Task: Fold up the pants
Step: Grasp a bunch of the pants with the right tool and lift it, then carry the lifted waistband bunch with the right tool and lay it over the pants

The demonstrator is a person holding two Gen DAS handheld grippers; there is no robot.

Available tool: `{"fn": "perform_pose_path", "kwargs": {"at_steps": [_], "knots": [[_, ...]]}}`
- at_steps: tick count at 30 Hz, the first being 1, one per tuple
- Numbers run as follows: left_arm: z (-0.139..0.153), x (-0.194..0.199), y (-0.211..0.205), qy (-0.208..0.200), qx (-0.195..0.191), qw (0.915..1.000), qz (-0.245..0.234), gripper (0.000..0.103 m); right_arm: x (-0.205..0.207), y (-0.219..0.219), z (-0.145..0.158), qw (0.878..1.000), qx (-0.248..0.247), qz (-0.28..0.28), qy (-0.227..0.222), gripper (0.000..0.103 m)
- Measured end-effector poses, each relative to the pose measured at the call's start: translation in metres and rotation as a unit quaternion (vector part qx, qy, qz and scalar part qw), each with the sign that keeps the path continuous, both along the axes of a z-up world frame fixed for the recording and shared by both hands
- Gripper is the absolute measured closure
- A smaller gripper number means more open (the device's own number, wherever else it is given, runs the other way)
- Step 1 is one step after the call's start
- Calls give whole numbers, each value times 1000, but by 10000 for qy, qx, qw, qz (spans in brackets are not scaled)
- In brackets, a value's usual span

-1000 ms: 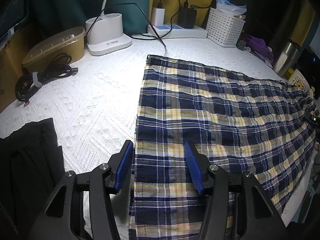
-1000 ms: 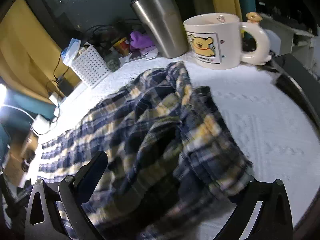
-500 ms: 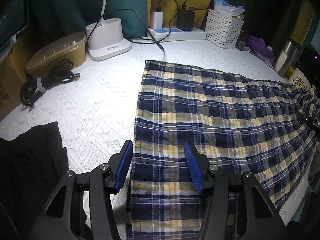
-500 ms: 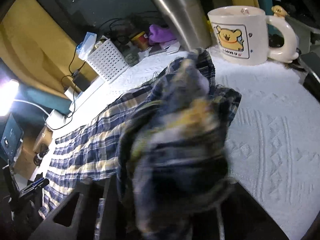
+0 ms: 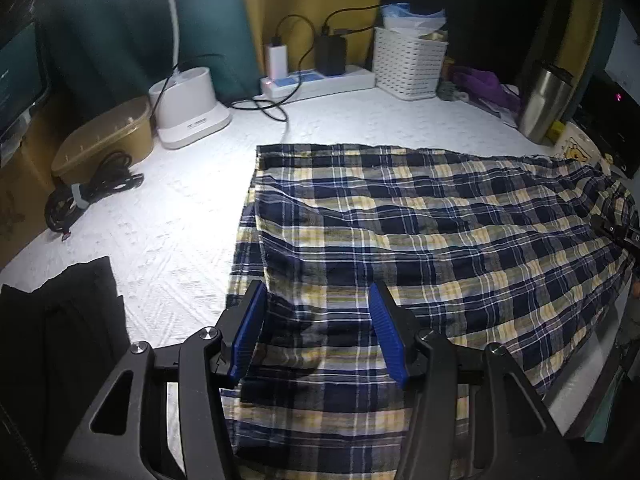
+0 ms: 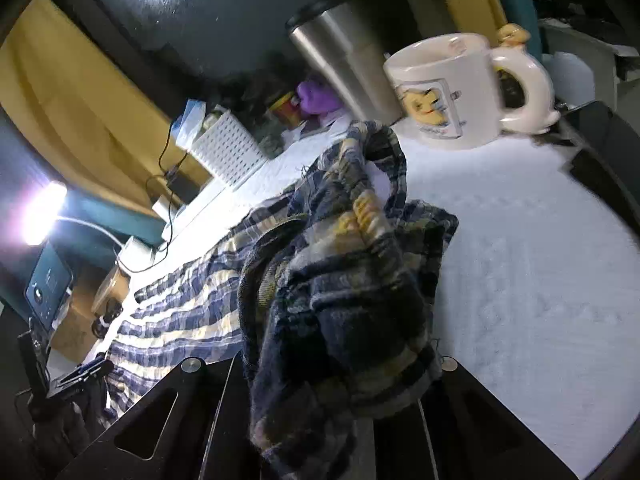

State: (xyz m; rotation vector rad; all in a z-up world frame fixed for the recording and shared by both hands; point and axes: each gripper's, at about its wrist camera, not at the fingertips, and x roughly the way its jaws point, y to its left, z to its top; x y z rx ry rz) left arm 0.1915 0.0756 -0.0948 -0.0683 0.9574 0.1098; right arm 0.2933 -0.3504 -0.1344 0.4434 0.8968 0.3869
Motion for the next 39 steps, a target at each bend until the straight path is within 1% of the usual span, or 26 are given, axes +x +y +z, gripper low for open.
{"fn": "perform_pose_path", "kwargs": {"at_steps": [4,12,15,17,18,19,20,22,24,26,31,36,39], "knots": [[4,-2,-9,-56,3,9999,-86,50,-4,-12,10,9999,-32,-94,-35,93],[3,-7,-2,-98,-79,9999,-38,50,-11,-1,28,9997,-189,-51,-173,93],[-3,-9,11,-121,-247,9996,-54,50,-12,5,36,9993,-274,-50,-249,93],[-10,-9,17,-90,-339,9994,-85,53,-13,10,43,9990,-336,-39,-306,93],[-12,-9,18,-61,-353,9993,-110,62,-14,14,47,9987,-378,-26,-343,93],[-16,-9,20,16,-380,9992,-151,68,-14,17,51,9985,-412,-17,-368,93],[-19,-9,21,45,-406,9990,-184,71,-15,21,55,9982,-449,-10,-400,93],[-24,-10,20,69,-448,9985,-296,92,-17,28,62,9977,-506,8,-449,93],[-28,-12,20,84,-436,9983,-368,101,-19,36,68,9972,-566,28,-494,93],[-29,-15,22,37,-432,9983,-394,103,-20,42,73,9967,-619,46,-528,93],[-24,-25,40,-105,-428,9988,-191,103,-25,55,82,9954,-755,65,-590,93],[-29,-24,49,66,-608,9979,-213,102,-27,62,84,9947,-848,25,-584,93],[-22,-26,52,21,-726,9971,-243,101,-29,66,86,9942,-897,16,-596,93]]}}
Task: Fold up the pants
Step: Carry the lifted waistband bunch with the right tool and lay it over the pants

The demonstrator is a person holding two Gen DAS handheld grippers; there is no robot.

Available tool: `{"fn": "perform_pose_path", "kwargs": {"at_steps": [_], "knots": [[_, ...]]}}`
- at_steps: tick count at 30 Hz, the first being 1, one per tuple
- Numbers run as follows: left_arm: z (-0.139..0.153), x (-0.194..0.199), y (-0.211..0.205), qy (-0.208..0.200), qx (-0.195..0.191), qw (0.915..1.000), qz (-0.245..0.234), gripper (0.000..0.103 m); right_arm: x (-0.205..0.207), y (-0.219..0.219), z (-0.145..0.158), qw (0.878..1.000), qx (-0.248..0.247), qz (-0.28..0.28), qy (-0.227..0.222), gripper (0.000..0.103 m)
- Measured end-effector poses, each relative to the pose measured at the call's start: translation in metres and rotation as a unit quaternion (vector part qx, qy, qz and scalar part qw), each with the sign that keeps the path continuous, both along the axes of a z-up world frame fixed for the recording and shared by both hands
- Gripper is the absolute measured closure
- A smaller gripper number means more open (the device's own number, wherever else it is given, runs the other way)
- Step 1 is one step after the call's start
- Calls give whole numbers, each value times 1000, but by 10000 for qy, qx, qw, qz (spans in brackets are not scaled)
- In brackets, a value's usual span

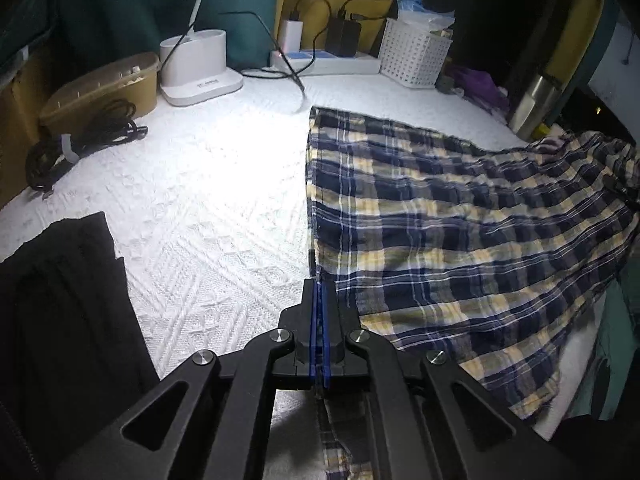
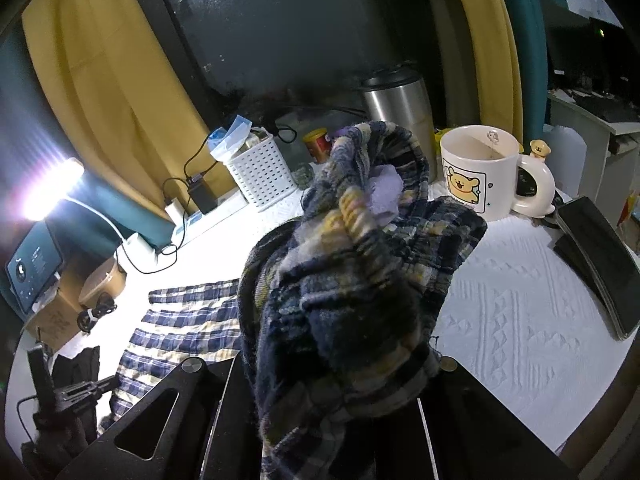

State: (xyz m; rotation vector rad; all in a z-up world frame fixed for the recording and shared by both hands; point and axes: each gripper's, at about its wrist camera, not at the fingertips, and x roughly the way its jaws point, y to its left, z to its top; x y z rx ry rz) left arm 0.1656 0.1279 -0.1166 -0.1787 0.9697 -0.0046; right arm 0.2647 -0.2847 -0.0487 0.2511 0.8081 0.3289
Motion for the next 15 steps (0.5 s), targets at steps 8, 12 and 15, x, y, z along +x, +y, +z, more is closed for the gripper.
{"fn": "perform_pose_path", "kwargs": {"at_steps": [8,12,15], "knots": [[12,4,17,-313,-10,9994,125,64,-6,18,10,9998,-107,88,-110,93],[12,13,21,-298,-6,9995,138,64,-10,32,16,9995,-200,200,-142,93],[18,10,24,-404,54,9991,105,64,-11,47,20,9991,-247,293,-174,93]]}}
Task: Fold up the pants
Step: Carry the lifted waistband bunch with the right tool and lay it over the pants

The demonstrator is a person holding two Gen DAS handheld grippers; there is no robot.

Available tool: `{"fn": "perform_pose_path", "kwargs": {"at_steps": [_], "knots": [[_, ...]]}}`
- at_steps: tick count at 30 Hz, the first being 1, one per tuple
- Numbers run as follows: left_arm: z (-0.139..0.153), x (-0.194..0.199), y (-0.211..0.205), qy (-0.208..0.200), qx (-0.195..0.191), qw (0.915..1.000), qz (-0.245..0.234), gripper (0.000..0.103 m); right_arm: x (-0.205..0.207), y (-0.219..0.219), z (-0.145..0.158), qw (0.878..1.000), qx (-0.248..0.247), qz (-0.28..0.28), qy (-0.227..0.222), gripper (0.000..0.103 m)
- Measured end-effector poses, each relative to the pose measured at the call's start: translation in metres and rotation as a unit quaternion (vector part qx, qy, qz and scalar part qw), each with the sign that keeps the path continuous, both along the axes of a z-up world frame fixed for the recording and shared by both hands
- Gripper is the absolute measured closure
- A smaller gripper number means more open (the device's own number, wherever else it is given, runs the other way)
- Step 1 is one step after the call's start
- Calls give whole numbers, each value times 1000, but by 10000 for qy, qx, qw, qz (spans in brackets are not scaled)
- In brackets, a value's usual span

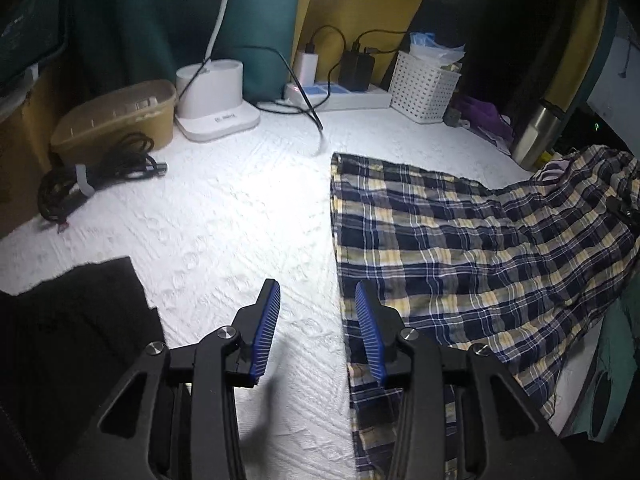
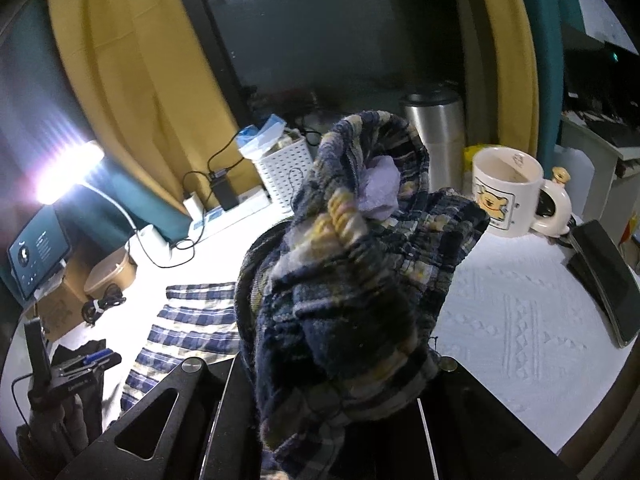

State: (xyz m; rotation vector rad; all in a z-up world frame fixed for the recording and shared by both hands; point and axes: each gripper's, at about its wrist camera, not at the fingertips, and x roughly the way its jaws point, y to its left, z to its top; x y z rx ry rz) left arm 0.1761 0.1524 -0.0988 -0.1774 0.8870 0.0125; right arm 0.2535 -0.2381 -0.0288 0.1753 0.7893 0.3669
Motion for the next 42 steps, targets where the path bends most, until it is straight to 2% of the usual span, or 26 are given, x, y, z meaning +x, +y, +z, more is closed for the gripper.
{"fn": "perform_pose_path", "kwargs": {"at_steps": [13,23,32,38,40,42], "knots": [[8,-18,41,-196,56,9995,240,64,-3,72,1,9981,-222,580,9,93],[13,-28,60,-305,37,9991,294,64,0,128,-14,9932,-388,1080,183,93],[12,-34,70,-317,14,9991,297,64,-3,179,-45,9854,-642,1492,501,93],[9,-40,77,-288,-46,9990,326,64,-5,201,-73,9801,-904,1556,839,93],[8,-41,78,-275,-67,9990,332,64,-5,208,-76,9778,-1038,1598,875,91],[7,-42,78,-260,-77,9991,331,64,-9,215,-75,9756,-1078,1733,806,77]]}}
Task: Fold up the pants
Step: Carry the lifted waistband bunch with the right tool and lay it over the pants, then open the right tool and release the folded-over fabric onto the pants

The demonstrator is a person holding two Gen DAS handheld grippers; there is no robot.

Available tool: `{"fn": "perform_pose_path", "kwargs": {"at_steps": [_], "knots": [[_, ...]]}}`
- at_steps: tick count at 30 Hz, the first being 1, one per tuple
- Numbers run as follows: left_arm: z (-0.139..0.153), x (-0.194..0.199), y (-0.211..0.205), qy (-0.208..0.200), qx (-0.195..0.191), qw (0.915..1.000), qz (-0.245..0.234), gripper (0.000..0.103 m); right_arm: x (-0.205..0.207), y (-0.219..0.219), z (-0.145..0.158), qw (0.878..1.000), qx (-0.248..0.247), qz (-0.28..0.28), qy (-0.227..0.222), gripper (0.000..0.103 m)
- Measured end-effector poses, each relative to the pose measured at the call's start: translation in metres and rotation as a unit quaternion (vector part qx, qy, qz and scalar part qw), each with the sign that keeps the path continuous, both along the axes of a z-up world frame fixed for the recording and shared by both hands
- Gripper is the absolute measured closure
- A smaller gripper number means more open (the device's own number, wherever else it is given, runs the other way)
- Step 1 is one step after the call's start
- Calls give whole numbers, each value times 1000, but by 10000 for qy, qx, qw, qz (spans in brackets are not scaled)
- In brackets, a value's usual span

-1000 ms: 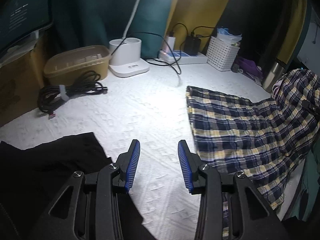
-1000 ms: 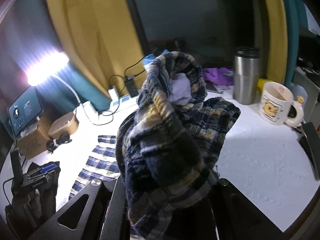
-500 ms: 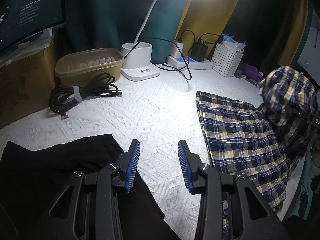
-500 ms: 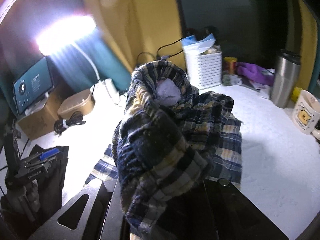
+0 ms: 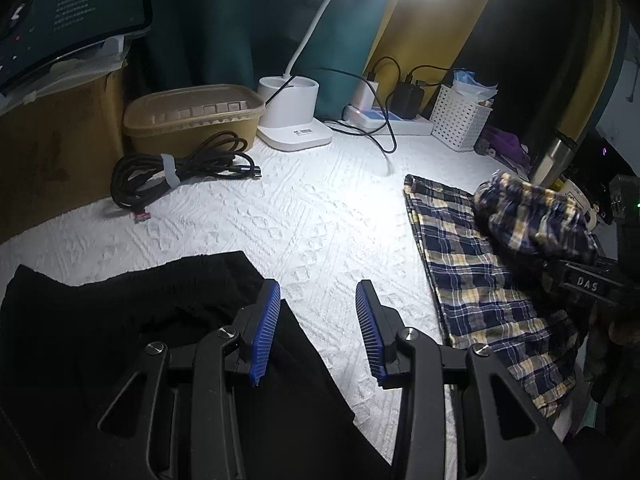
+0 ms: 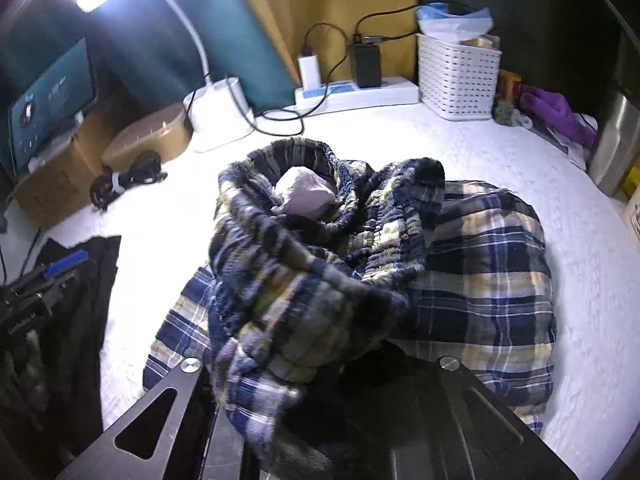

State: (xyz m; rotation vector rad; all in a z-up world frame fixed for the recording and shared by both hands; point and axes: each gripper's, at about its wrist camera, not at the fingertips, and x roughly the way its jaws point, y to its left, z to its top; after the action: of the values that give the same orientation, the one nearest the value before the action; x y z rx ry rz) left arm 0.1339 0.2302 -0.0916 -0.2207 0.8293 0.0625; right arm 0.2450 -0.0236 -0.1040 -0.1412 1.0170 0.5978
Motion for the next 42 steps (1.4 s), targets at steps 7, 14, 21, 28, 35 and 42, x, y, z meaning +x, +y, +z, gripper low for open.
{"fn": "perform_pose_path", "kwargs": {"at_steps": [7,14,21,28,35,42], "knots": [[1,-2,-4,18,24,10000,3,64,-13,17,6,9993,171,343,28,12],[7,-4,-16,18,140,9999,5,64,-25,4,24,9970,516,571,-108,12],[16,1,-47,-4,294,9994,-205,64,-19,-42,37,9969,694,262,-265,12],[21,19,-95,7,420,9975,-565,64,-3,-99,31,9966,722,-238,-308,12],[19,39,-146,76,522,9943,-929,63,10,-160,21,9940,799,-704,-235,12],[19,50,-185,90,676,9898,-1248,63,13,-201,6,9915,897,-944,-69,12]]}}
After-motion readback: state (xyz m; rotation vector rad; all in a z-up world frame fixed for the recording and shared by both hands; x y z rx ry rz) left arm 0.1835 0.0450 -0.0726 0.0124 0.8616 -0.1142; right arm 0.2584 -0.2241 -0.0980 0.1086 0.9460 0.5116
